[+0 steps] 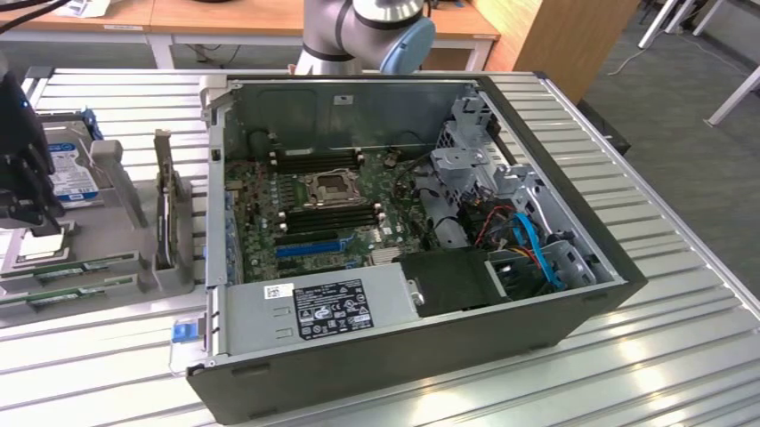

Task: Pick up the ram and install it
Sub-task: 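Pick up the ram and move it above insertion slot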

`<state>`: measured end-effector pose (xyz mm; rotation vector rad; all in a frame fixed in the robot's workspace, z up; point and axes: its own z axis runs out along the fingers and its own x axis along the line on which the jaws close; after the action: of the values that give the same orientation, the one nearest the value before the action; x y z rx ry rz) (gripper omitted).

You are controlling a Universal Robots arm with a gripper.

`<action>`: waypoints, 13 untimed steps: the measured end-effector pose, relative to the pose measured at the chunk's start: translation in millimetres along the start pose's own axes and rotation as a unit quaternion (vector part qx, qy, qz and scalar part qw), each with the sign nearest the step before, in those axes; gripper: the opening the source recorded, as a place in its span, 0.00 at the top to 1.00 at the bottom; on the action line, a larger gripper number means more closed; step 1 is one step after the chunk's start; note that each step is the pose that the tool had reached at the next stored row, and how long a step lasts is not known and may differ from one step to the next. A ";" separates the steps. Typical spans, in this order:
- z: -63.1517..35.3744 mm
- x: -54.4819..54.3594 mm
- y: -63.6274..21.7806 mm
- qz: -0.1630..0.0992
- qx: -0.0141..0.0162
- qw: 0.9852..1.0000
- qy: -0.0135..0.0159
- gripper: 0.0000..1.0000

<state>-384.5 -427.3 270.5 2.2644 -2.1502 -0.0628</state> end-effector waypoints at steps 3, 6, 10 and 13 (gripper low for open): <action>3.1 0.1 -0.1 0.000 0.000 1.000 0.000 0.69; 6.2 0.1 -0.2 0.000 0.000 1.000 0.000 0.69; 10.3 0.2 -0.4 0.000 0.000 1.000 0.000 0.69; 13.2 0.2 -0.5 0.000 0.000 1.000 0.000 0.69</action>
<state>-384.5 -427.3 257.3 2.2643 -2.1503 -0.0627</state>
